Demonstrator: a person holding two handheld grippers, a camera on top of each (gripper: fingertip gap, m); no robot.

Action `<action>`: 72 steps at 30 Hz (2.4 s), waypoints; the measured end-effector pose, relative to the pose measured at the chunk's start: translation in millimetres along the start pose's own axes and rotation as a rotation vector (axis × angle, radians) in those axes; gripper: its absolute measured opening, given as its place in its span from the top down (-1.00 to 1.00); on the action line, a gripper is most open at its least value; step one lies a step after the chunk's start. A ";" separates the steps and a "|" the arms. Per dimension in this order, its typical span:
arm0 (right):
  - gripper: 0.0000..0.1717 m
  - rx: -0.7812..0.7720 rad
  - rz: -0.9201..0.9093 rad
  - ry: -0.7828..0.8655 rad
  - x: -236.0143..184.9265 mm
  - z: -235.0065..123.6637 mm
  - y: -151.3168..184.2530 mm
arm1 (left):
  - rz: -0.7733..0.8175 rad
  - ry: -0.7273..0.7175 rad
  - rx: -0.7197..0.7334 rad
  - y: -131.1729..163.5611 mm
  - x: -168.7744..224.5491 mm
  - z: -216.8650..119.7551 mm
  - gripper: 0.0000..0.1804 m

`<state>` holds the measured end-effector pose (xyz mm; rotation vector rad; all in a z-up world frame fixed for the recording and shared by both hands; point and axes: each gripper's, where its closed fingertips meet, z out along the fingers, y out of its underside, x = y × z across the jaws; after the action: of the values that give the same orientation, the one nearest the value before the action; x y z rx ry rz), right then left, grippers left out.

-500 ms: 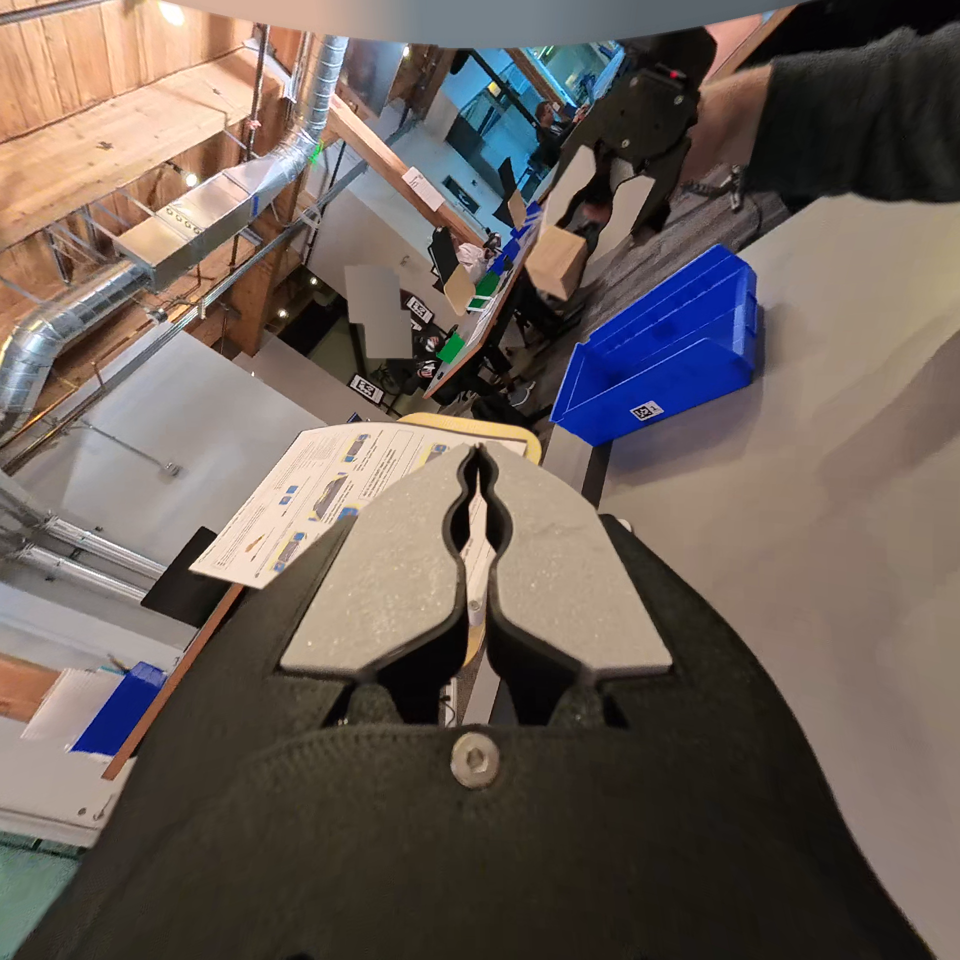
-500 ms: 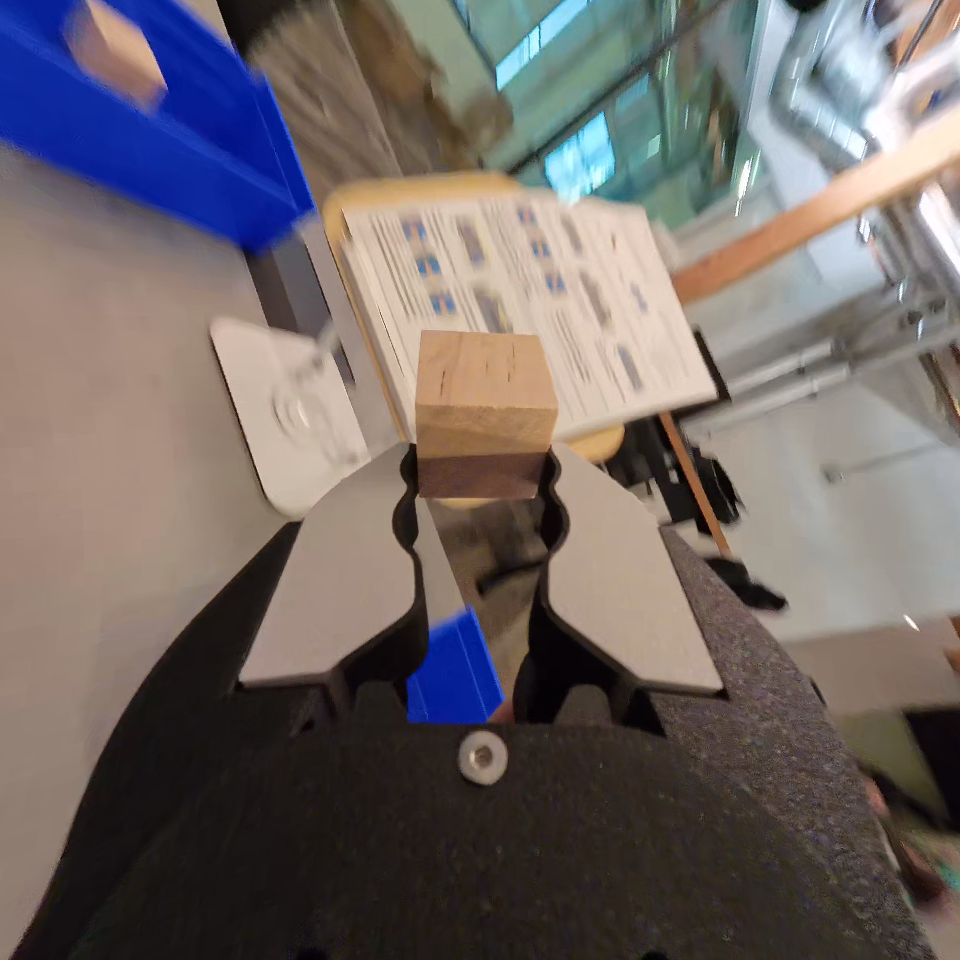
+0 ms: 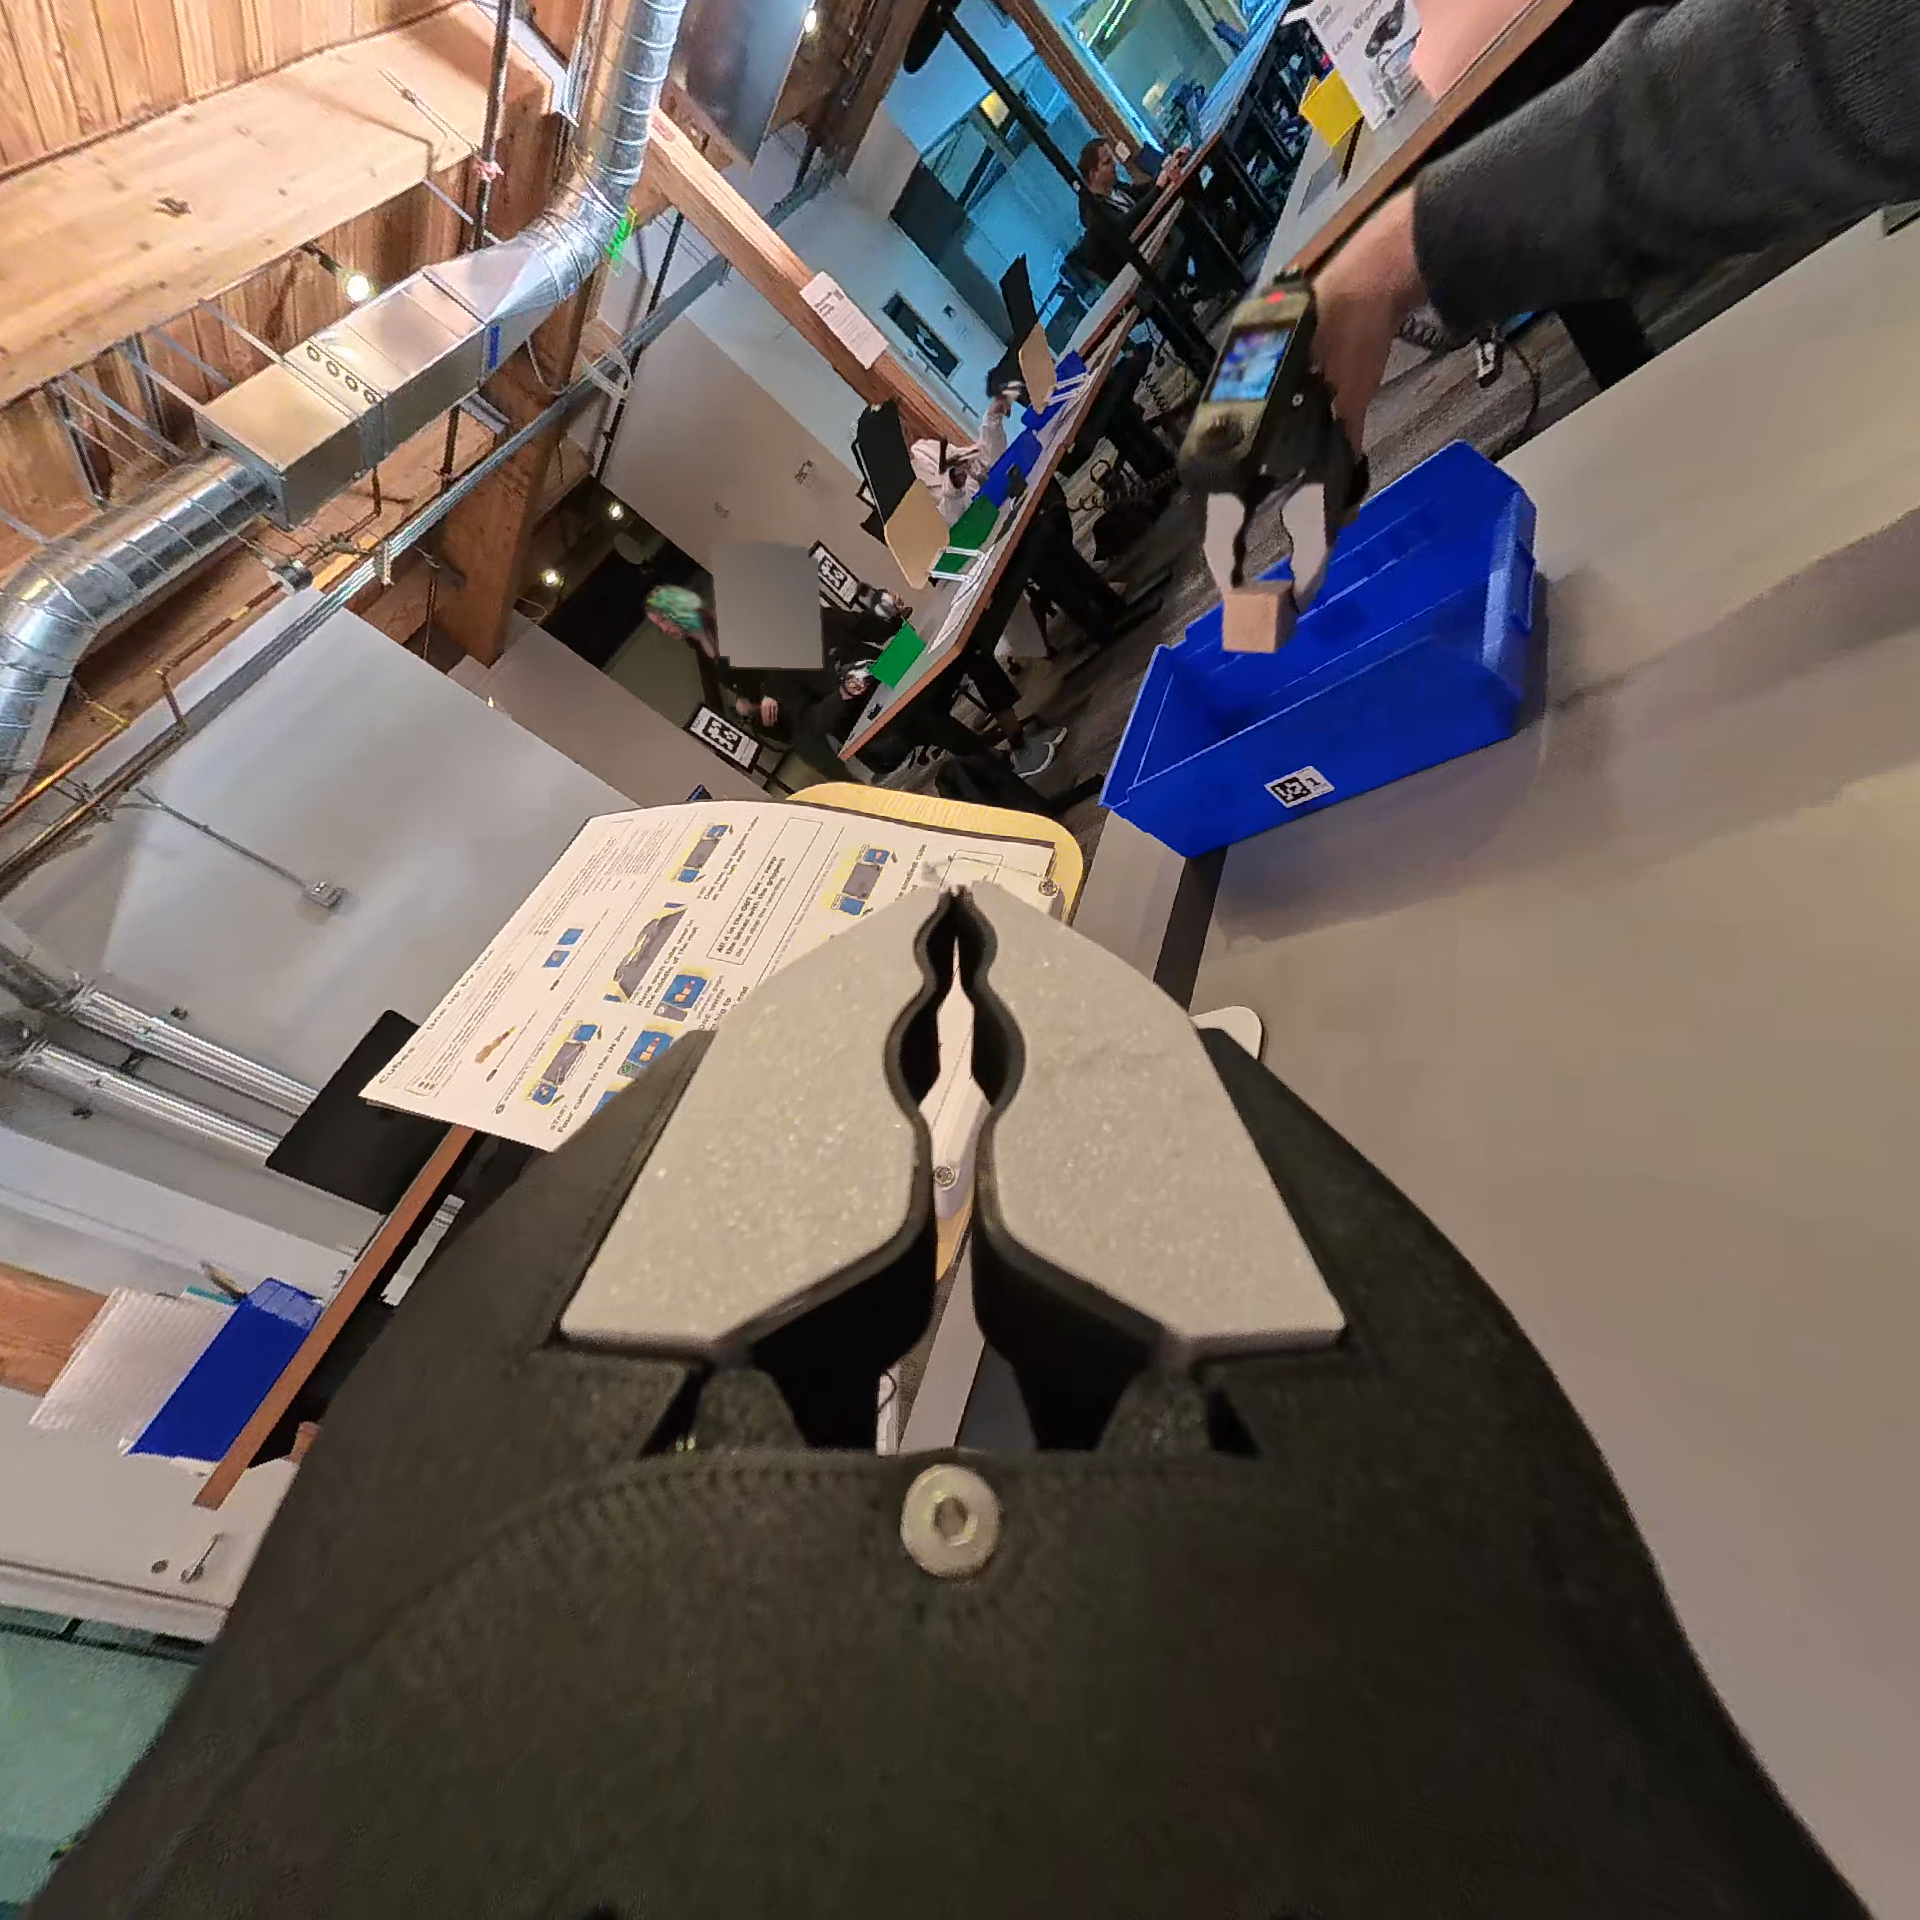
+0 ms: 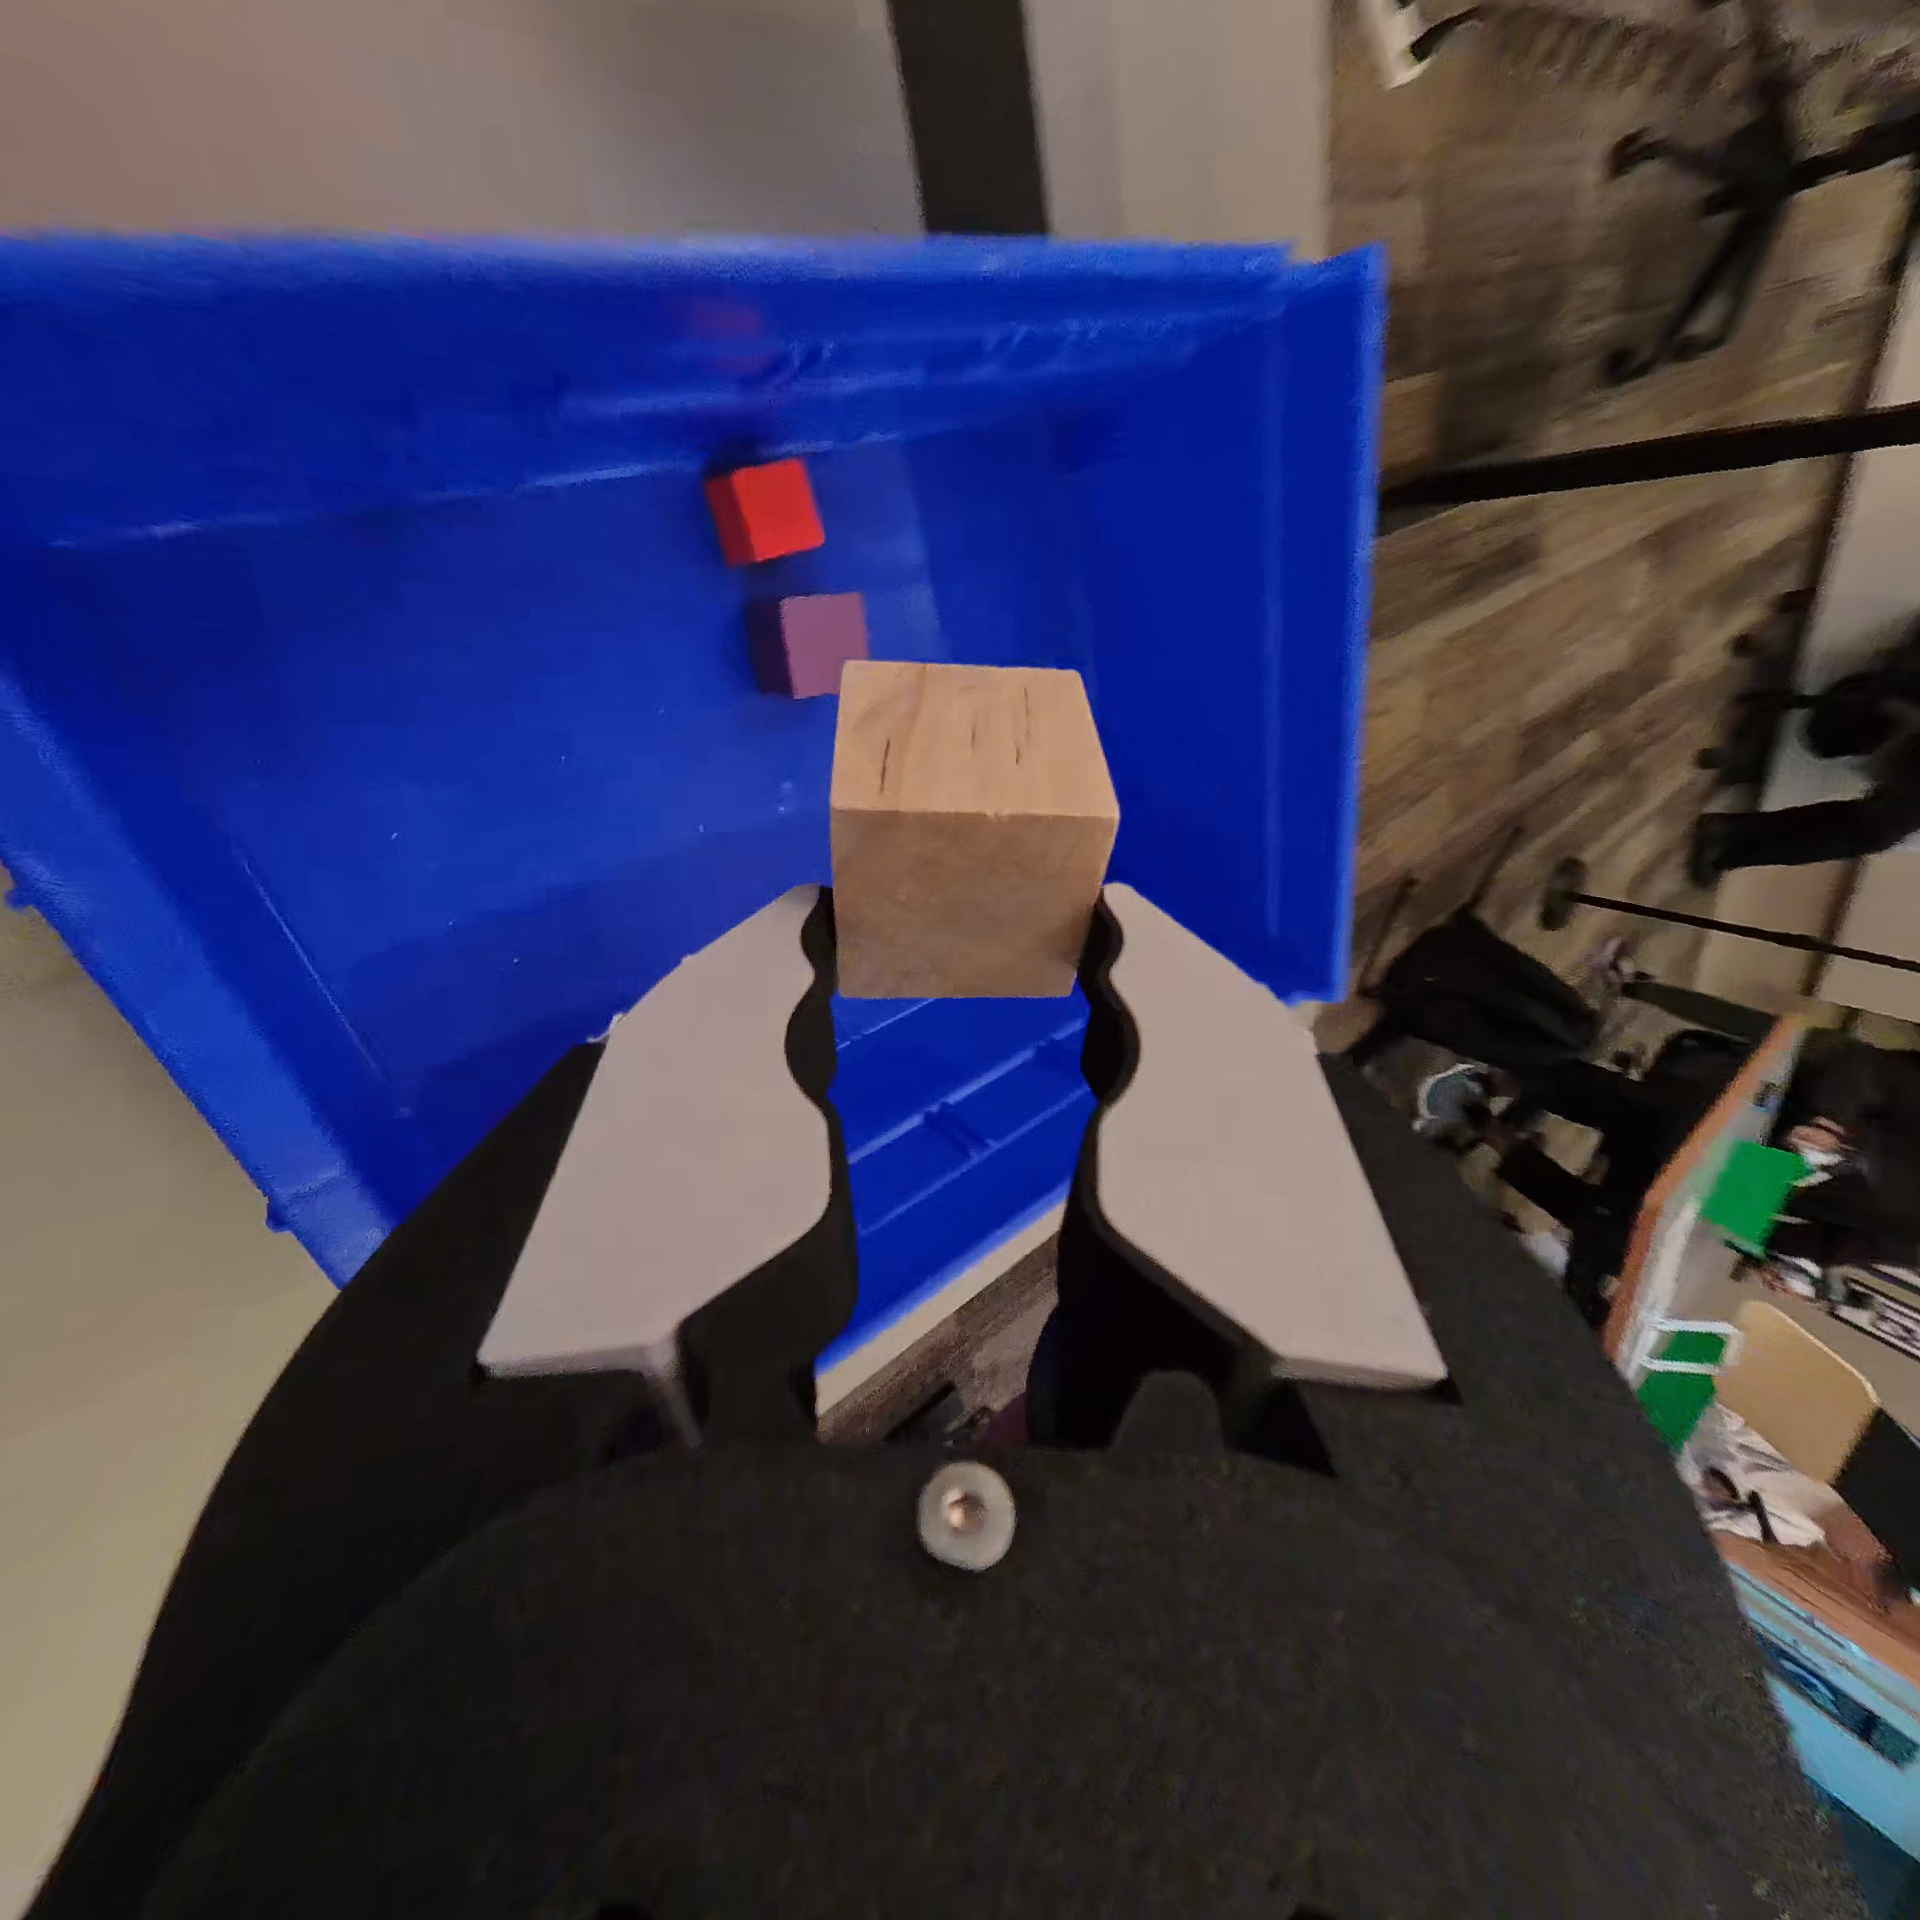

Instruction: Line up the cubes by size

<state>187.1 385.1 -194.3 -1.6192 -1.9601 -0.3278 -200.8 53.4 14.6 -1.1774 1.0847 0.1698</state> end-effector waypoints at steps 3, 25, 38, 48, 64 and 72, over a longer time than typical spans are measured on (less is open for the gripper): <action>0.48 -0.080 -0.034 -0.080 -6.3 24.0 13.4 | -0.007 0.006 -0.006 3.0 0.0 2.7 1.00; 0.48 -0.300 -0.188 -0.365 -30.6 96.3 40.6 | -0.004 0.048 -0.045 11.4 6.5 18.1 1.00; 0.47 -0.362 -0.236 -0.390 -27.5 102.8 40.8 | -0.002 0.055 -0.058 13.5 7.9 19.5 1.00; 0.44 -0.353 -0.238 -0.359 -19.9 101.2 35.6 | -0.002 0.066 -0.063 14.3 10.0 21.5 1.00; 0.47 -0.369 -0.207 -0.381 -24.8 104.5 35.4 | 0.001 0.058 -0.050 10.1 8.5 14.1 1.00; 0.47 -0.396 -0.199 -0.389 -26.0 104.0 35.7 | 0.006 0.072 -0.068 12.7 11.6 18.4 1.00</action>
<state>196.0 426.8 -298.9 -1.8405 -2.4825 -0.5401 -191.7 69.0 -3.1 -1.2493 1.1530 0.1706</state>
